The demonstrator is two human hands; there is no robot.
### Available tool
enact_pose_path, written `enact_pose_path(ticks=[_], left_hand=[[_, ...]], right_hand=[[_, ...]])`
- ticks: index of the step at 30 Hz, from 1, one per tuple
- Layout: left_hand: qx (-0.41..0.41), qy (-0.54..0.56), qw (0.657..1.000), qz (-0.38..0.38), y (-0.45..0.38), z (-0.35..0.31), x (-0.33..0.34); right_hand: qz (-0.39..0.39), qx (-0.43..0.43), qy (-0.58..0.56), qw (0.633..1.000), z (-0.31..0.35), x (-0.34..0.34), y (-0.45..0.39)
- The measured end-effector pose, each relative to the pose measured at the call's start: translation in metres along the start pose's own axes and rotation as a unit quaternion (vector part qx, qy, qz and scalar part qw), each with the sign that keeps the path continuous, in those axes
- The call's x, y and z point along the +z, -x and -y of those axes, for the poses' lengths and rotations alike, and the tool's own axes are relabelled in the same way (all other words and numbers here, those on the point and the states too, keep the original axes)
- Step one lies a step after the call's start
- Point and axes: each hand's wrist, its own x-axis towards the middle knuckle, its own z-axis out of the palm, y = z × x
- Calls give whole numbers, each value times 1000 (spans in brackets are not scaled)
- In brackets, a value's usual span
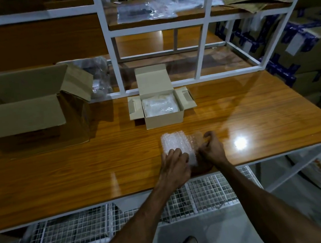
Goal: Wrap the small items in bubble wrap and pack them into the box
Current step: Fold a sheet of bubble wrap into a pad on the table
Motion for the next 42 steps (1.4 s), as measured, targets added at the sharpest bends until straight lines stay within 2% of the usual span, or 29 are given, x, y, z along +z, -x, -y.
enact_pose_path(ticks=[3, 7, 11, 14, 16, 18, 21, 23, 24, 26, 28, 30, 34, 38, 40, 42], left_hand=[[-5, 60, 995, -74, 1, 4, 3], [13, 143, 977, -155, -7, -6, -1], [80, 153, 979, -107, -11, -19, 3], [124, 124, 983, -55, -11, -17, 10], [119, 108, 987, -6, -8, -15, 13], [100, 137, 985, 29, -7, -13, 11], [77, 137, 987, -26, -9, -10, 12], [33, 105, 993, -48, -13, -6, 14], [15, 88, 995, -36, -15, -2, 17], [-16, 53, 998, 31, -17, 6, 22], [-39, 12, 992, 116, -16, 11, 24], [-53, -18, 987, 154, -15, 13, 17], [-75, -36, 982, 167, -15, 11, 6], [-107, 0, 986, 130, -17, 17, 4], [-133, 30, 987, 85, -17, 23, 3], [-167, 54, 984, 39, -17, 27, 1]], right_hand=[[-18, -3, 25, 1000, -7, 5, -2], [14, 75, -25, 997, -12, 4, -10], [45, 64, -65, 995, -24, -2, -21], [70, 88, -96, 989, -22, -6, -24], [60, 49, -46, 996, -15, -7, -23], [35, 7, 37, 999, -14, -6, -23], [-10, -49, 133, 990, -15, 0, -7], [-65, -152, 223, 961, -14, 10, 3], [-67, -200, 255, 944, -10, 14, 7], [27, -259, 299, 918, -3, 20, 10], [149, -247, 362, 887, -10, 24, 12], [166, -220, 398, 875, -27, 26, 9], [157, -189, 383, 891, -35, 24, 0], [163, -174, 390, 889, -41, 13, -11], [133, -161, 348, 914, -40, 10, -9], [47, -139, 269, 952, -37, 11, -6]])
